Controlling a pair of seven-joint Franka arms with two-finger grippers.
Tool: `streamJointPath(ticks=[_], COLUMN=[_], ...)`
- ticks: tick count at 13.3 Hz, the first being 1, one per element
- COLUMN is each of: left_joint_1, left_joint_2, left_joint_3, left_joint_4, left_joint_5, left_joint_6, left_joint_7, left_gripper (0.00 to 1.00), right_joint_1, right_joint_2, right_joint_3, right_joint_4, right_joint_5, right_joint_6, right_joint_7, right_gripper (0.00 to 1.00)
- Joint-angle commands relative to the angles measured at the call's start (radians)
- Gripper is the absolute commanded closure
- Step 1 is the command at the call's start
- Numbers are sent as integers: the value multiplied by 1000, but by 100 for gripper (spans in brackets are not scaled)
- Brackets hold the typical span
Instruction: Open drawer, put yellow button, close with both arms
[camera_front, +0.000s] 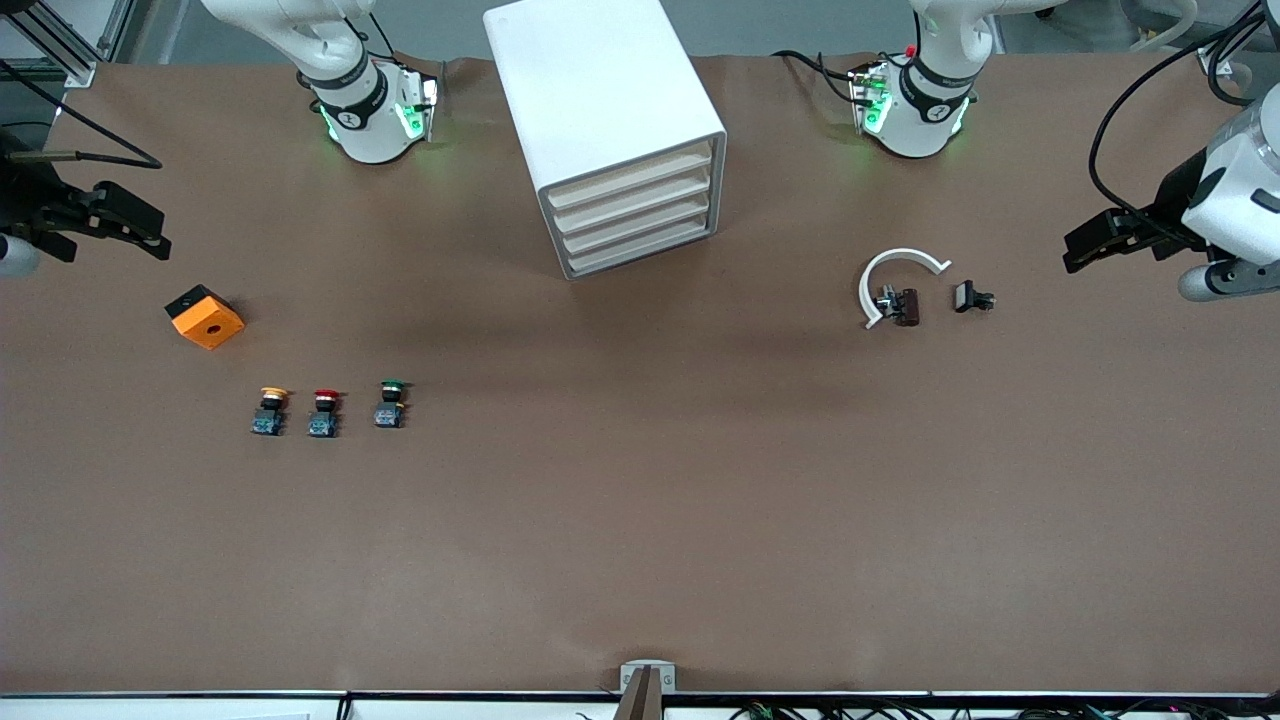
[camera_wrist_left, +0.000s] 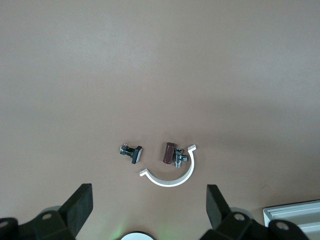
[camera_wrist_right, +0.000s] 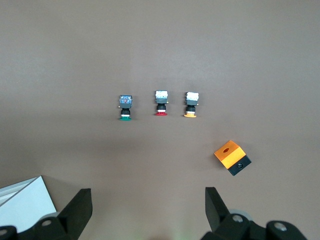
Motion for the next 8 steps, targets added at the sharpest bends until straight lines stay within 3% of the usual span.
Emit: streamJointPath(ticks=[1,8], left_joint_1=[6,60], left_joint_2=[19,128], left_joint_3=[-3,-3], left_joint_4=[36,45], left_joint_5=[7,27], left_joint_6=[-3,-5], left_joint_7=[-6,-118], left_gripper=[0,0], right_joint_1=[5,-6], right_joint_2=[14,67], right_joint_3=[-3,-5], right_joint_4=[23,-8], right_joint_5=[-8,-8], right_joint_6=[-11,-15], right_joint_7=[-7,-9], right_gripper=[0,0])
